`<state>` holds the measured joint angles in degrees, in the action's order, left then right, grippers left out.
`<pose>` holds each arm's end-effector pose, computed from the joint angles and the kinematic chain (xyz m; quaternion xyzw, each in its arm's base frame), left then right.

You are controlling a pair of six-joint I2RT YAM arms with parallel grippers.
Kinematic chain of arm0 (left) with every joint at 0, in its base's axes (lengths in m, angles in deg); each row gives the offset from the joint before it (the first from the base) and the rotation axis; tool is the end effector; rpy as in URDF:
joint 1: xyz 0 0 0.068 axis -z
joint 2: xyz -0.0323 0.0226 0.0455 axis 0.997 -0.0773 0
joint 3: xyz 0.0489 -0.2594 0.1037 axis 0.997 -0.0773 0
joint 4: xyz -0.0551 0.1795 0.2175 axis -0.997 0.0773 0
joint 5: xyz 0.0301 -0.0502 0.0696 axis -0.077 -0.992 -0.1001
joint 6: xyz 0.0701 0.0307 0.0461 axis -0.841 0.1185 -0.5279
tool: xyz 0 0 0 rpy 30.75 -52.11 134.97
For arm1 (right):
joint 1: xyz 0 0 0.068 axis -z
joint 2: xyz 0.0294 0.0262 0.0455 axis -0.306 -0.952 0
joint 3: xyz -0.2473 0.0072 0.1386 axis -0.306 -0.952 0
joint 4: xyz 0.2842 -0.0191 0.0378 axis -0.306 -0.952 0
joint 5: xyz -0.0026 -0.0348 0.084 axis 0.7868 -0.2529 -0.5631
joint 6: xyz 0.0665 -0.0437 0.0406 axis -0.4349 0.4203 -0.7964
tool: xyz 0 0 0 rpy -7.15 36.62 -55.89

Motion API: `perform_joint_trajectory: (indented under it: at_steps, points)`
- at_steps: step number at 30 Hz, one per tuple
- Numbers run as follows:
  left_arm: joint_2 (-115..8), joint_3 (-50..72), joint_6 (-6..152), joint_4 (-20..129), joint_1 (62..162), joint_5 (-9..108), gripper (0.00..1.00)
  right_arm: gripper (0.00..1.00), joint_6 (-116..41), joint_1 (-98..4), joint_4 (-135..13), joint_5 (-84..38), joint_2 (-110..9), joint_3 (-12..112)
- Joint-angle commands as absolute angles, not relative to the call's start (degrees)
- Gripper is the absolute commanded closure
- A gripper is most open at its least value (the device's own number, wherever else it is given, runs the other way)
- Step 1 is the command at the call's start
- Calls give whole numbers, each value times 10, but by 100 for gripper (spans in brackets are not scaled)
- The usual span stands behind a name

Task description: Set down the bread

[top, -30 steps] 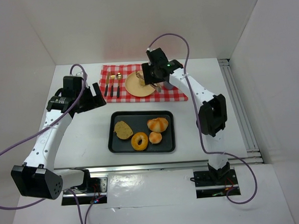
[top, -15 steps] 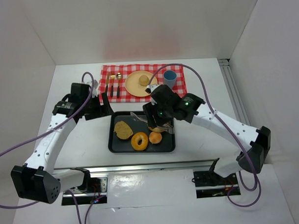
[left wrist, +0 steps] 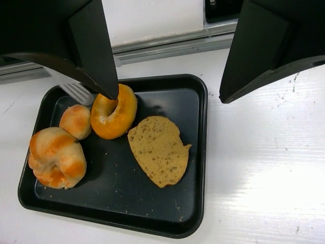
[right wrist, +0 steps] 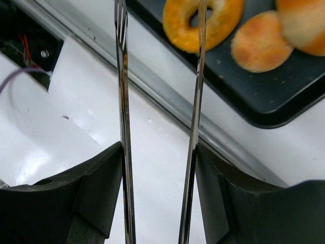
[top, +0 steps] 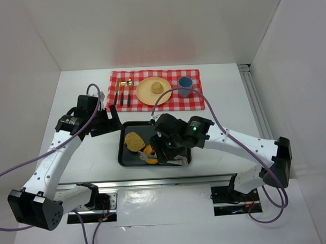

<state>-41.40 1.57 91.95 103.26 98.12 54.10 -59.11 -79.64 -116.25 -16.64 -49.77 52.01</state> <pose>0.2672 -0.0649 0.3021 -0.1325 0.9216 -0.1623 0.3268 0.1534 0.2897 0.3024 -0.2808 0.9200 0.2002 0.1863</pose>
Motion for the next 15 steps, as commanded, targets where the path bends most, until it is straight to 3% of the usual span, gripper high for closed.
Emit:
perform_joint_trajectory:
  at_steps: [1, 15]
  points:
    - [-421, 36, 929, 1033, 978, 548, 6, 37, -610, -807, -1178, -172, -519, 529]
    - [-426, 15, 924, 1022, 973, 553, 6, 37, -575, -814, -1184, -174, -632, 576]
